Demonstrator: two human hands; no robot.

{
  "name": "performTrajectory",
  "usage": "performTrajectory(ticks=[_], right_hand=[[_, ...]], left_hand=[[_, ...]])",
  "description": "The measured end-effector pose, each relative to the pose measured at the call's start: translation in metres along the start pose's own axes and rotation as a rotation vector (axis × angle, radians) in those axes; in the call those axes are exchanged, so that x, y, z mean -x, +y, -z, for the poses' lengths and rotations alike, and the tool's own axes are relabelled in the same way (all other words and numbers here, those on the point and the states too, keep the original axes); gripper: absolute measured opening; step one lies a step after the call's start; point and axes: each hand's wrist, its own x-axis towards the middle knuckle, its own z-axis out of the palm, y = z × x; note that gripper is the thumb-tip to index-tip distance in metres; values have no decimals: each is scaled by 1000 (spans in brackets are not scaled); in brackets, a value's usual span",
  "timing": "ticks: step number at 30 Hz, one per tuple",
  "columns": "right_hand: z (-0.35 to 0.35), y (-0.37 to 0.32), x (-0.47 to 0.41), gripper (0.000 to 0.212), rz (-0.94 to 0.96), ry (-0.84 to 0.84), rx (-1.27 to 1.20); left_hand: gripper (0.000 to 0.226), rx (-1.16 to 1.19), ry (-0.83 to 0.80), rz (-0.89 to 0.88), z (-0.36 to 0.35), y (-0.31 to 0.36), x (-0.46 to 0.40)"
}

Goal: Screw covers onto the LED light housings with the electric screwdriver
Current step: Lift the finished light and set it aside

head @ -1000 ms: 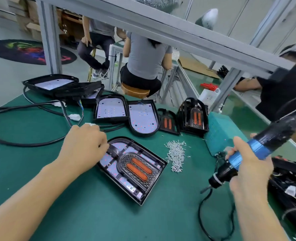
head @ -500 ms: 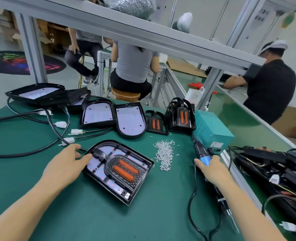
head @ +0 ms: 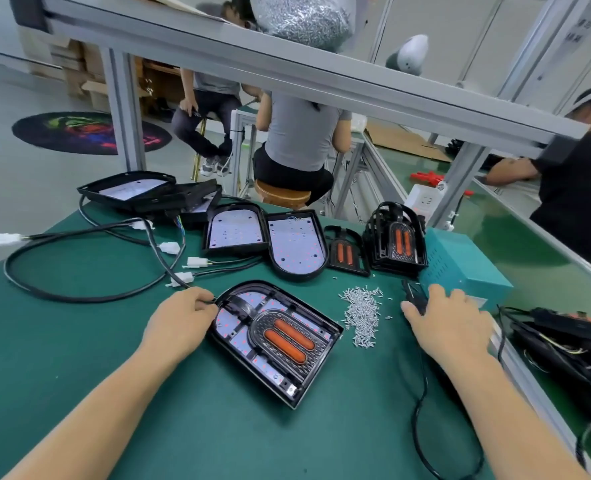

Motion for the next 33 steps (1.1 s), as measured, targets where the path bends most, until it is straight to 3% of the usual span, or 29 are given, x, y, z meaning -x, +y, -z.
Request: performTrajectory(ticks=[2,5,7,9,13,16,18,20,23,26,28,33], right_hand=[[15,-22,11,61,131,3,-154],[29,-59,32,69,357,-240,-498],[33,-83,46,88,468,-387,-539],[32,-98,53,99,521,-425,-480],[26,-107,50,79,526,-442,-495],[19,-102,43,86,469,-520,-577],[16,-98,41,87,413,-603,-684],[13,-94,40,70,380,-698,-819],[5,-91,44,40,425,-852,-1029],[4,-88,54,20,410,-879,-1202],[2,-87,58,24,359,-896,-1307],[-4,-90,65,58,166,-918,-1665]], left_hand=[[22,-60,100,-56,3,-1,-1],[30,-256,285,-214,11,-2,-11],[36,-429,355,-289,19,-4,-21],[40,-588,369,-329,26,-10,-30],[50,-754,251,-345,32,-23,-41],[52,-860,230,-385,33,-25,-46],[48,-942,232,-421,37,-24,-49],[35,-983,271,-482,43,-16,-50],[23,-945,377,-632,51,-7,-51],[18,-813,460,-714,53,3,-50],[16,-732,494,-730,55,11,-49],[12,-531,513,-716,58,32,-43]])
